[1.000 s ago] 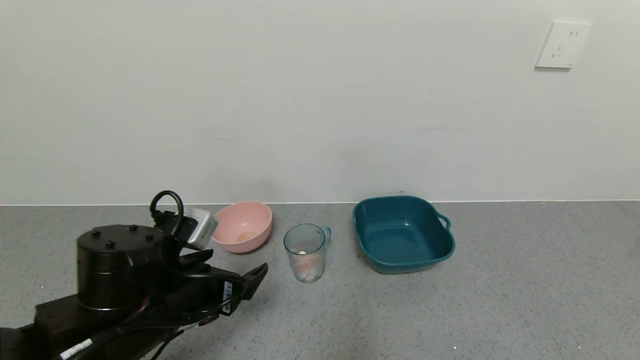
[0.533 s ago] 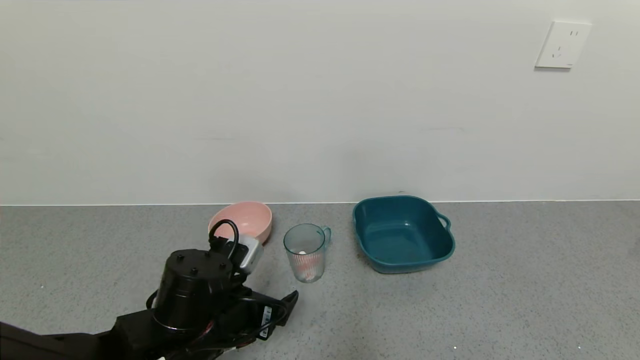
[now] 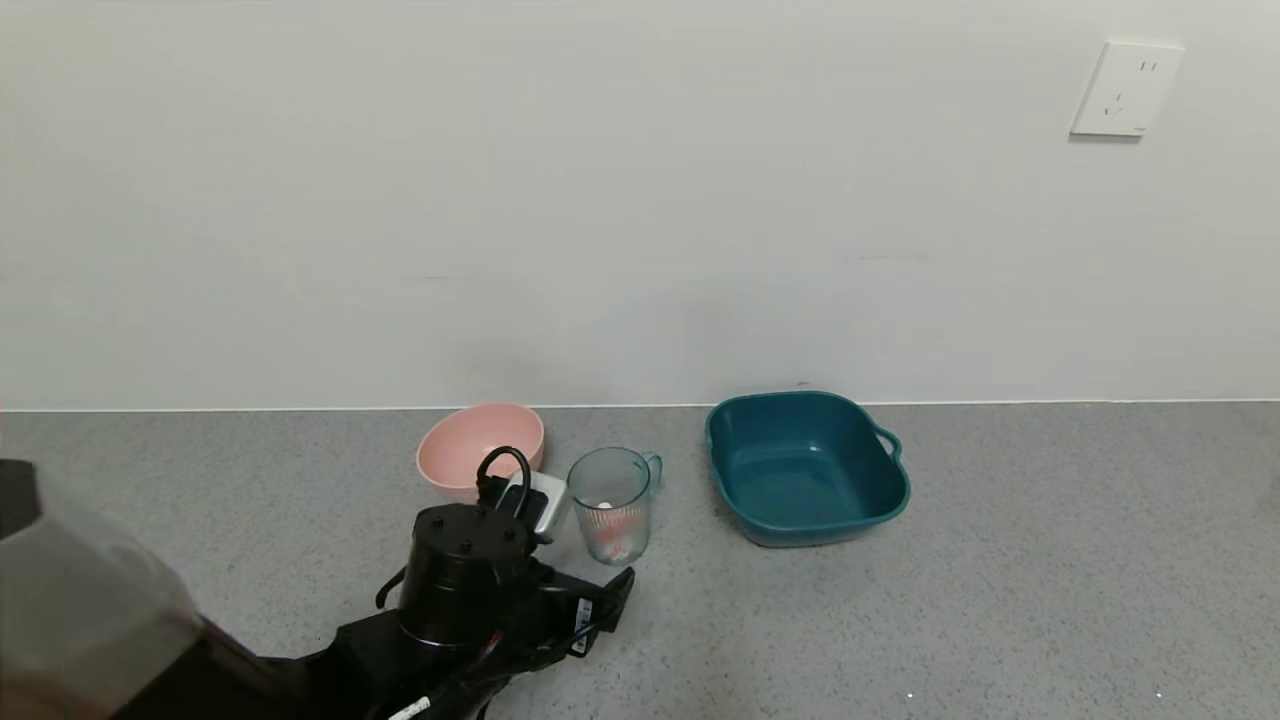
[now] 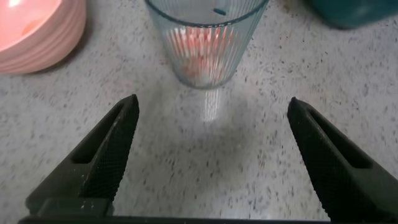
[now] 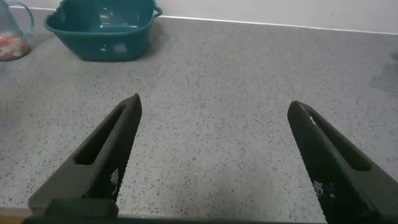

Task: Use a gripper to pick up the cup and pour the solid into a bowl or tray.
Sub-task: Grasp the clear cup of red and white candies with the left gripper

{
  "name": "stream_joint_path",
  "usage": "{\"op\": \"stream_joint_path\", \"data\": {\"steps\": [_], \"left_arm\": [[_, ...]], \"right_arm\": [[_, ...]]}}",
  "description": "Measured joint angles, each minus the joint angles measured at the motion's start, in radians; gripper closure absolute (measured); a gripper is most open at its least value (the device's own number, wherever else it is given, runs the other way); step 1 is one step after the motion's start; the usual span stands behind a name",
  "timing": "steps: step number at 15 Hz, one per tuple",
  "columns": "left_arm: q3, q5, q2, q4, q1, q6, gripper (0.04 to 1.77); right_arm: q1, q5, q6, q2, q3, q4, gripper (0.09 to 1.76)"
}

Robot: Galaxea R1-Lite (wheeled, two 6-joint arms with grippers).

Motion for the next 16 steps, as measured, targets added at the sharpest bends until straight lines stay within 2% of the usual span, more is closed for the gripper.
{"op": "stream_joint_path", "data": {"steps": [8,12,16], "left_arm": [[-0.137,-0.012,0.171,-0.028,0.013,0.050,0.09],[-0.216,-0.015,0.219,-0.027,0.046,0.089,0.09],[-0.283,-0.043,0.256,-0.026,0.087,0.112,0.09]], "right_arm": [[0.000,0.000,0.000,0.000,0.000,0.000,0.14],[0.000,0.000,0.000,0.000,0.000,0.000,0.14],[0.000,0.000,0.000,0.000,0.000,0.000,0.14]]}}
